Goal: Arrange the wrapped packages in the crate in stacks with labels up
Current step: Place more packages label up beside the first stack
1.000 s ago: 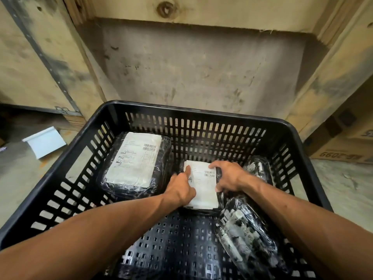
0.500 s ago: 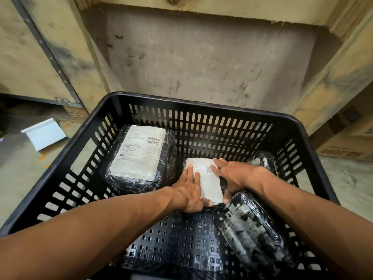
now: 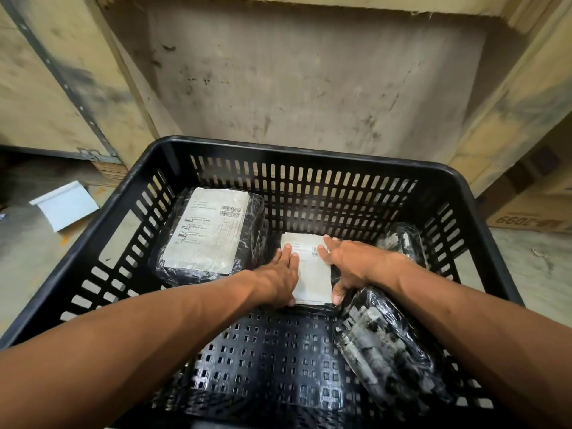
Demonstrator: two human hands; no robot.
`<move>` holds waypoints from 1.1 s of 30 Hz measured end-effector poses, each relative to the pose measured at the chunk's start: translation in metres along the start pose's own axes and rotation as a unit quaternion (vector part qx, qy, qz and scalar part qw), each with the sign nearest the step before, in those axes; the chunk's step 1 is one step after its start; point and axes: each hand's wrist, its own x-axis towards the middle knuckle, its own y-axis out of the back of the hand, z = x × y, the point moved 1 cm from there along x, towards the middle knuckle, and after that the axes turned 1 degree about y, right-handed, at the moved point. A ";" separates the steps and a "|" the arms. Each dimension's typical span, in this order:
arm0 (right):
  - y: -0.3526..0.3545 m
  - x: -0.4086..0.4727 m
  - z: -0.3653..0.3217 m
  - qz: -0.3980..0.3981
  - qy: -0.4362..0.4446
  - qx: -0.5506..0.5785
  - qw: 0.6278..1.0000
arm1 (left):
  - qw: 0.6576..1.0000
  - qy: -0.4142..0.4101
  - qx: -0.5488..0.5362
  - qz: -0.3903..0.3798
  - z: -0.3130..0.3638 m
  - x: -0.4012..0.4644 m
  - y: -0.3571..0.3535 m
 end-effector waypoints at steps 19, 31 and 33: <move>0.068 -0.123 -0.029 0.006 -0.064 0.068 0.996 | 0.923 -0.179 -0.340 0.017 0.042 -0.050 0.006; 0.025 -0.177 -0.031 0.148 -0.186 0.190 0.952 | 0.864 -0.144 -0.481 -0.018 0.052 -0.053 0.023; 0.022 -0.176 -0.032 0.155 -0.189 0.246 0.938 | 0.856 -0.135 -0.498 -0.040 0.044 -0.055 0.022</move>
